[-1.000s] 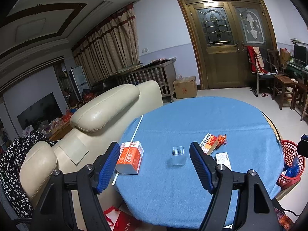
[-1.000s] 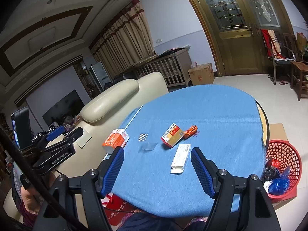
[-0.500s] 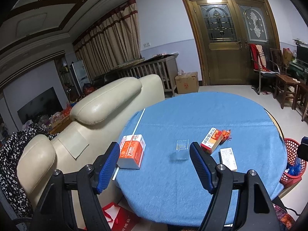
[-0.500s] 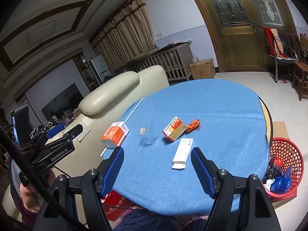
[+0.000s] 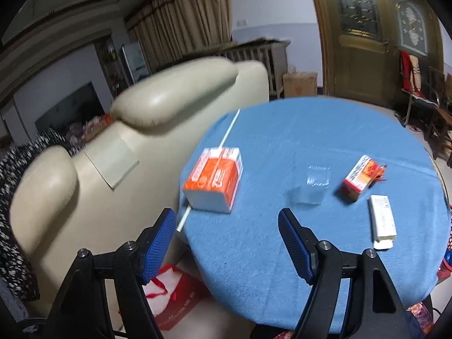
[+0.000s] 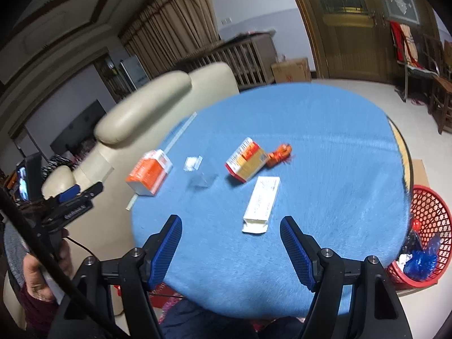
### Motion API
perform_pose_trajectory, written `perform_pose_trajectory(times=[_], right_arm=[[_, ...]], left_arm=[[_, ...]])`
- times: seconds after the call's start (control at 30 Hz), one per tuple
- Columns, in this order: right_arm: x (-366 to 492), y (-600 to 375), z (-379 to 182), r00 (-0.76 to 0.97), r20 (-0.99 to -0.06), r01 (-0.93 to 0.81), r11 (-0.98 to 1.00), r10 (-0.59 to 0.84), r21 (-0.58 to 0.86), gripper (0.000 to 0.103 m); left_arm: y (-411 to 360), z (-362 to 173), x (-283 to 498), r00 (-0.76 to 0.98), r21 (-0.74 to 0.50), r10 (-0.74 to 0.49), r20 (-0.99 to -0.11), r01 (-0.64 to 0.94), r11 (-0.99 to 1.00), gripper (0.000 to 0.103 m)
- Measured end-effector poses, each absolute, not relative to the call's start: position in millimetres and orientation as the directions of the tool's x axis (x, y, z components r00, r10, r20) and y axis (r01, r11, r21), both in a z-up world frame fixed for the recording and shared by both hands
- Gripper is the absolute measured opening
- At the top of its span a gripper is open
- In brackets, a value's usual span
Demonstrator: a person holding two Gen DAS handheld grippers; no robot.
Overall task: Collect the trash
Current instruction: 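Move both open tools back over the remaining items on the table, then grasp the white medicine box with the right tool while the left tool grasps the clear plastic tray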
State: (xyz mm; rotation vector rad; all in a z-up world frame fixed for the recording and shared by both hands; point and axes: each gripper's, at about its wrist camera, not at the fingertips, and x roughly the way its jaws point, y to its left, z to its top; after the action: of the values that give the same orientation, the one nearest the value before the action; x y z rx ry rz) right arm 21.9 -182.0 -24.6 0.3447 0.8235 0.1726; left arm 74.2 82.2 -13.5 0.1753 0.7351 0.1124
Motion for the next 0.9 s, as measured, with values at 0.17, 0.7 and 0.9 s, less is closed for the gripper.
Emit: perform_pose_trajectory(times=[0.17, 0.7, 0.9], right_arm=[[62.2, -184.2, -66.5, 0.590, -0.761, 0.036, 0.933, 0.270, 0.359, 0.076], [154.8, -168.9, -147.1, 0.424, -0.875, 0.099, 0.948, 0.233, 0.301, 0.076], [174.3, -149.9, -160.3, 0.383, -0.911, 0.096, 0.975, 0.150, 0.201, 0.076]], left_arm=[[77.3, -40.1, 107.8, 0.683, 0.164, 0.126, -0.719, -0.009, 0.986, 0.076], [-7.8, -93.1, 223.0, 0.568, 0.057, -0.054, -0.822, 0.175, 0.983, 0.076], [-17.0, -116.0, 245.4, 0.511, 0.015, -0.088, -0.855, 0.196, 0.981, 0.076]])
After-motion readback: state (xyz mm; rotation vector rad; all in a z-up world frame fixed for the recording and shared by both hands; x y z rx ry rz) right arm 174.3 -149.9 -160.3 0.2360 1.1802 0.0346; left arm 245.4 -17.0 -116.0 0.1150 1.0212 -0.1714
